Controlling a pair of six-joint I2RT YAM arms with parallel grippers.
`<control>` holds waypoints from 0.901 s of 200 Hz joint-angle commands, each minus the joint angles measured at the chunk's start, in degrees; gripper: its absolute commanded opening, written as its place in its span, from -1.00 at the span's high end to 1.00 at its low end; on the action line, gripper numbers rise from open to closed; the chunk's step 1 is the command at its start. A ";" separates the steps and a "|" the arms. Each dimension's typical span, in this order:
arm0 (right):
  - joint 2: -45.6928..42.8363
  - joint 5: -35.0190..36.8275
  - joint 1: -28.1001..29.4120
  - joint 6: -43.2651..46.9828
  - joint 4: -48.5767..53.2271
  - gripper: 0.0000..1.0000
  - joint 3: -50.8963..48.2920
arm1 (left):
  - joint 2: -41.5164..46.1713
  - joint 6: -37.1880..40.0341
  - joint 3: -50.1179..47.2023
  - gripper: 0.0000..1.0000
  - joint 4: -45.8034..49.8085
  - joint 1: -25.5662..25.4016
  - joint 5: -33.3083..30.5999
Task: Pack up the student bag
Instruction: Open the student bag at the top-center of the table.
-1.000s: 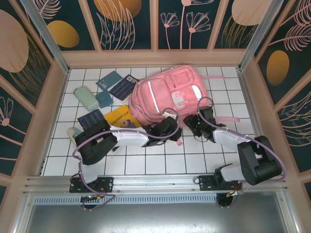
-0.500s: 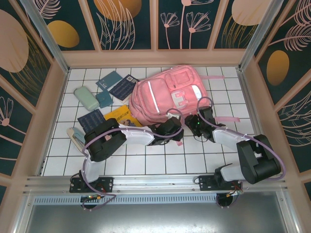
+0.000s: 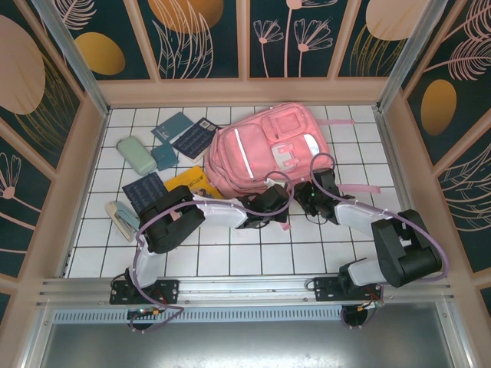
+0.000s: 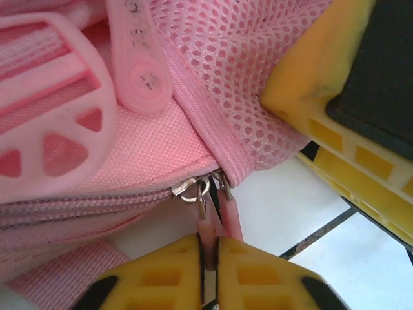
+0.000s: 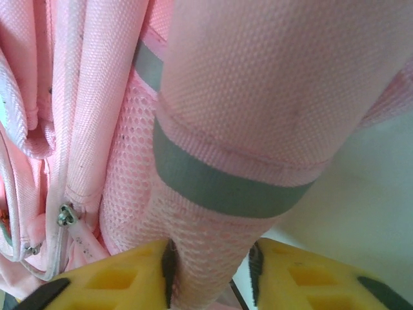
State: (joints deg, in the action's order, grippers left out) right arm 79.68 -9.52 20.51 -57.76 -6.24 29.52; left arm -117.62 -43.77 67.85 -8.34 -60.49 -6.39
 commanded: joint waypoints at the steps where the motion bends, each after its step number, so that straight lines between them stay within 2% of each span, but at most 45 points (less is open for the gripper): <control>1: 0.85 -0.15 -0.77 0.45 -0.37 0.37 1.07 | -0.06 0.96 0.17 1.00 2.83 0.37 -0.11; 20: 1.17 0.11 -1.37 0.34 -0.37 0.62 1.07 | 0.51 0.99 0.10 1.00 3.66 0.39 -0.75; 35: 1.43 0.54 -1.65 0.01 -0.21 1.00 1.07 | 1.38 1.07 -0.59 1.00 4.22 0.42 -1.70; 117: -0.33 1.43 -3.52 0.07 0.70 1.00 0.36 | 8.94 0.19 -7.19 1.00 9.32 3.65 -6.50; 180: -1.75 1.22 -6.22 1.70 1.48 1.00 0.00 | 15.83 3.34 -11.82 1.00 13.92 6.32 -8.31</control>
State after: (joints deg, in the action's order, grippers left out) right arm 79.83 -10.66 16.40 -57.34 -6.50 29.67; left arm -104.79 -42.63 58.19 -0.05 -55.42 -11.42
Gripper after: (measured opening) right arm 0.064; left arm 0.049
